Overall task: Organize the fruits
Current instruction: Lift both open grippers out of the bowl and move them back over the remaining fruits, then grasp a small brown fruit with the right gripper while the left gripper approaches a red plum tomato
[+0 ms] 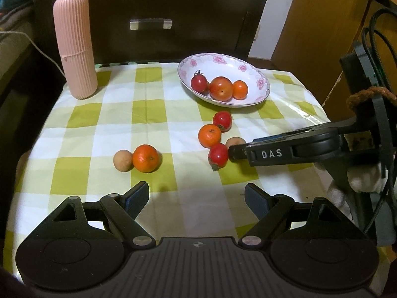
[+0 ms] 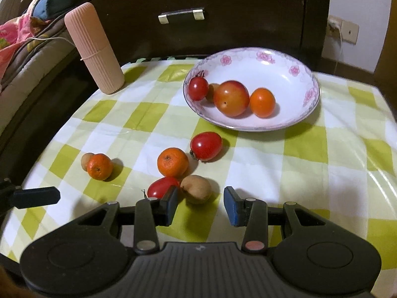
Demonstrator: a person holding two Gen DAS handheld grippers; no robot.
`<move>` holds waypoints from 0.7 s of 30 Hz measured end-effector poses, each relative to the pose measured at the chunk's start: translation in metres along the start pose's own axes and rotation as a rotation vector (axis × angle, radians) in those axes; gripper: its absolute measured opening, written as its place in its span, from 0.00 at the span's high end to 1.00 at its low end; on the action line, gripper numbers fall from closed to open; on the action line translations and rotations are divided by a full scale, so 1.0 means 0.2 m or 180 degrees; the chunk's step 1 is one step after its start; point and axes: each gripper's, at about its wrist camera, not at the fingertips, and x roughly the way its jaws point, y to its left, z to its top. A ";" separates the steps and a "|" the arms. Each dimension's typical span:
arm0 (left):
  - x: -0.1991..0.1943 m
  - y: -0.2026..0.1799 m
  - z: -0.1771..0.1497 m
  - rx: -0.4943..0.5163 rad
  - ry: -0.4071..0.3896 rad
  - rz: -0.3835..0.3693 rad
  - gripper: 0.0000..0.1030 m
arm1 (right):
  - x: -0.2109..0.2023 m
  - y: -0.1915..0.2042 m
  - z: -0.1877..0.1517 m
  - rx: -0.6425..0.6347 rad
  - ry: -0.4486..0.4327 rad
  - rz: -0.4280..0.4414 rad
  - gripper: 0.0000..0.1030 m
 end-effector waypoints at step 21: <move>0.06 0.01 -0.01 -0.0132 0.0135 -0.0148 0.14 | 0.08 0.04 0.02 -0.0487 -0.0040 0.0011 0.62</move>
